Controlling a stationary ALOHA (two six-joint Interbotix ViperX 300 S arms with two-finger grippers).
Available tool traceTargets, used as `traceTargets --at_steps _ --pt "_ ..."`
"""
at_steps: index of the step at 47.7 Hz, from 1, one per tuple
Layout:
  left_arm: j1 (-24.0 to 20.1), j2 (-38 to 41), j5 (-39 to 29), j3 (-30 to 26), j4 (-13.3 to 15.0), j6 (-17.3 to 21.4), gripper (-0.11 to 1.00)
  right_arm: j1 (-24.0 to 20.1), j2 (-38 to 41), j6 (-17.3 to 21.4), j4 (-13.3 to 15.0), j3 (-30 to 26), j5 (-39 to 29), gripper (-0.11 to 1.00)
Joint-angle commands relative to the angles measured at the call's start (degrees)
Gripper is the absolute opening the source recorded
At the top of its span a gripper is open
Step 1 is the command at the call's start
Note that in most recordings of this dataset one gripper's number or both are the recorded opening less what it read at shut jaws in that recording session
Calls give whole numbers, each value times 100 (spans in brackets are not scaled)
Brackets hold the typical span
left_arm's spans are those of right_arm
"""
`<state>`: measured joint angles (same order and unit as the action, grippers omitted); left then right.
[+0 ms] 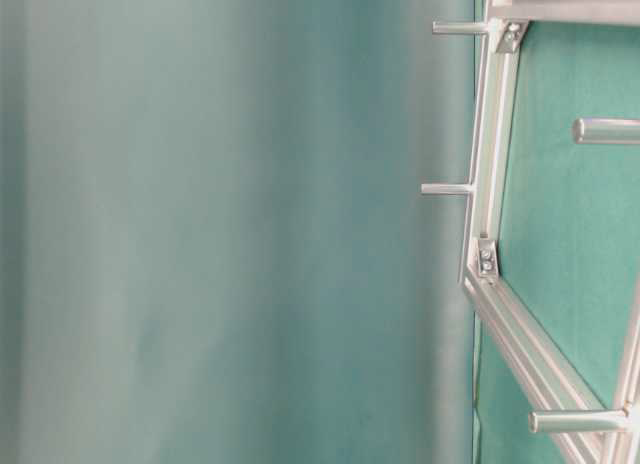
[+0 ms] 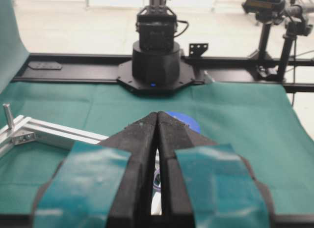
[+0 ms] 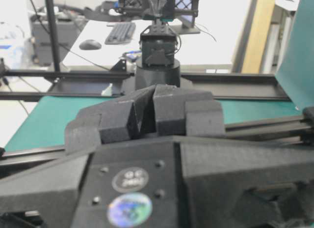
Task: Find the location of the shaft and insert the gear.
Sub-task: 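Open the right gripper and move it toward the blue gear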
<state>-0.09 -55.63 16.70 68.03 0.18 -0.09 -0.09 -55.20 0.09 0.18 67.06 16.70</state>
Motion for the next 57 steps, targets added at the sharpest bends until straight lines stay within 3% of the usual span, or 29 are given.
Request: traceTargets --at_steps 1,20,36,41,51,54,57 --pt "0 79 -211 -229 62 79 1 70 70 -18 -9 -79 9 0" --pt "0 105 -457 -246 88 62 1 132 167 9 9 -527 -1178 0" --pt "0 114 -492 -246 105 35 1 132 229 9 18 -615 -1318 2" --pt "0 105 -554 -237 105 0 1 132 229 18 9 -615 -1397 21" --pt "0 114 -580 -237 97 -9 1 132 229 18 0 -633 -1512 82" --pt "0 105 -580 -237 97 0 1 132 229 18 0 -642 -1547 91" --pt "0 105 -580 -237 97 0 1 132 229 18 0 -650 -1591 93"
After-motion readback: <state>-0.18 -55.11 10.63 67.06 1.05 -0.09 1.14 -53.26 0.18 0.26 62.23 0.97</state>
